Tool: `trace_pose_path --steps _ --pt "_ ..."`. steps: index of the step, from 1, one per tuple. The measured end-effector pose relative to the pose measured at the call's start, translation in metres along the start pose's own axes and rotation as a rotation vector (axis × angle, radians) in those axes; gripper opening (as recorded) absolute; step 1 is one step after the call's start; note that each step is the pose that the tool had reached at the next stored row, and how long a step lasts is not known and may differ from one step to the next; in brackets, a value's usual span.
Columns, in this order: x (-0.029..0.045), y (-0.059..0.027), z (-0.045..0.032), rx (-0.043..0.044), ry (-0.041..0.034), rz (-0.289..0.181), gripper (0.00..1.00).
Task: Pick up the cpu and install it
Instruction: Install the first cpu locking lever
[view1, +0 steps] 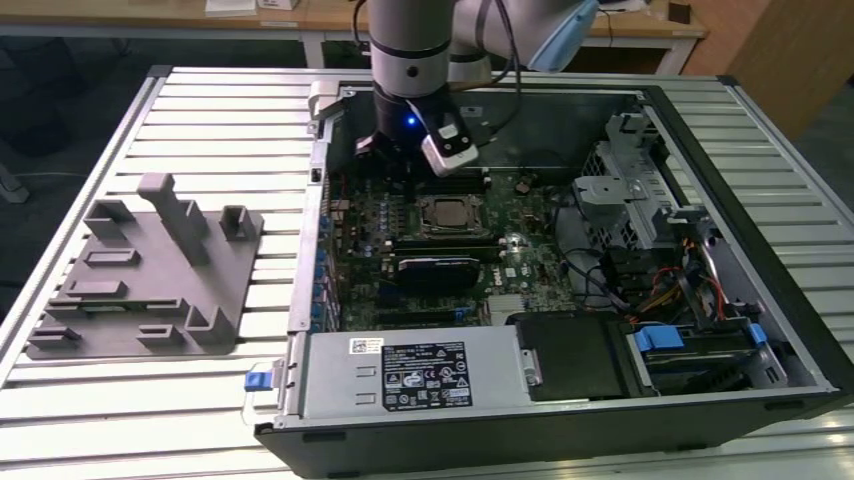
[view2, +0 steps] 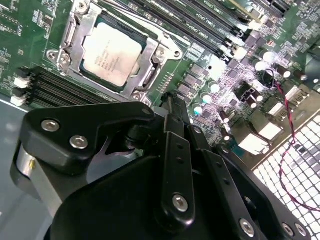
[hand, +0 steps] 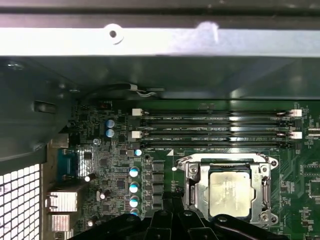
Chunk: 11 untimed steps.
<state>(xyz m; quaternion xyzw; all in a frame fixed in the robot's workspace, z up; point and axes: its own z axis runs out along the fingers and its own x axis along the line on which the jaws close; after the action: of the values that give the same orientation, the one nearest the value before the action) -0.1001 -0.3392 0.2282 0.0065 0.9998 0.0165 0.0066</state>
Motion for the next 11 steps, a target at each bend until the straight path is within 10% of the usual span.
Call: trace_pose_path --steps 11 --pt "0.0021 0.0 -0.0025 -0.0003 0.0 0.0 0.11"
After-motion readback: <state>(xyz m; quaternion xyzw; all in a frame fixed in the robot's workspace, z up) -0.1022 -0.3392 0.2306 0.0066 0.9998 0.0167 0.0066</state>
